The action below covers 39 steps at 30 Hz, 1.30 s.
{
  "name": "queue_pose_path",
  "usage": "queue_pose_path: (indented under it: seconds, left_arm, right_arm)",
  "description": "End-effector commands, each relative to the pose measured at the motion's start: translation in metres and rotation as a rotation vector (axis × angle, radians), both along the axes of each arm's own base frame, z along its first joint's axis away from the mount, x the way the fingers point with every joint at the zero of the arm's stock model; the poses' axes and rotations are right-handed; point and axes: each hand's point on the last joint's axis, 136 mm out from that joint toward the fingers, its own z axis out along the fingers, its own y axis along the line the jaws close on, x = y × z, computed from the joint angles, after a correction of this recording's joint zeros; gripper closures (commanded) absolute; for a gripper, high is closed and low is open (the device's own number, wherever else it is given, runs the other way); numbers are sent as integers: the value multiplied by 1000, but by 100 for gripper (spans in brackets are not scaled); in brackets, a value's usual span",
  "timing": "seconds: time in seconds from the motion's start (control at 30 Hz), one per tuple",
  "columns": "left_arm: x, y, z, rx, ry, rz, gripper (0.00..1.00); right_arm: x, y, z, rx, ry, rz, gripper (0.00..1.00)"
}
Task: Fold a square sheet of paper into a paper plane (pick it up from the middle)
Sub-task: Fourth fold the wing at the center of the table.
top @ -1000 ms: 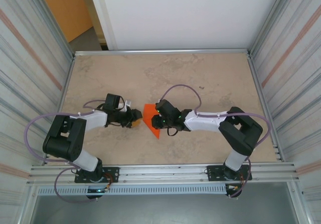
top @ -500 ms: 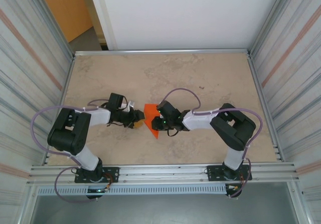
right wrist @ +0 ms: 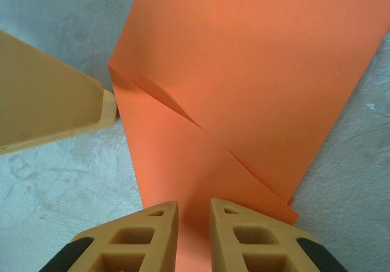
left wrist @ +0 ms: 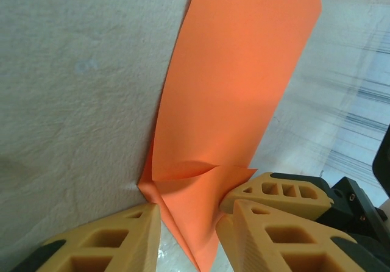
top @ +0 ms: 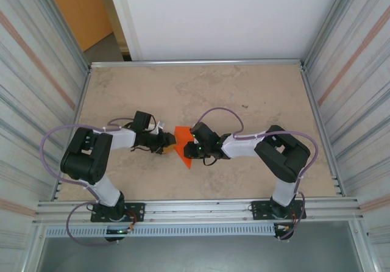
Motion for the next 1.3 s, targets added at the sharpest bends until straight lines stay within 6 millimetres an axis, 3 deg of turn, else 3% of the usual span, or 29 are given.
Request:
queue_pose_path:
  seconds: [0.0,0.23,0.5,0.8,1.03,1.27]
  left_arm:
    - [2,9,-3,79,-14,12,60]
    - [3,1,-1,27,-8,-17,65]
    - [9,-19,19,-57,-64,-83,64]
    - [12,-22,12,-34,-76,-120,65]
    - [12,-24,5,-37,-68,-153,76]
    - [11,-23,6,-21,-71,-144,92]
  right_arm:
    - [-7,-14,-21,-55,49,-15,79]
    - [-7,-14,-23,-56,53,-14,79]
    - [-8,-17,-23,-61,55,-16,79]
    - [-8,-21,-24,-65,56,-16,80]
    - [-5,-22,-16,-47,50,-10,80]
    - [14,-33,20,-23,-48,-80,75]
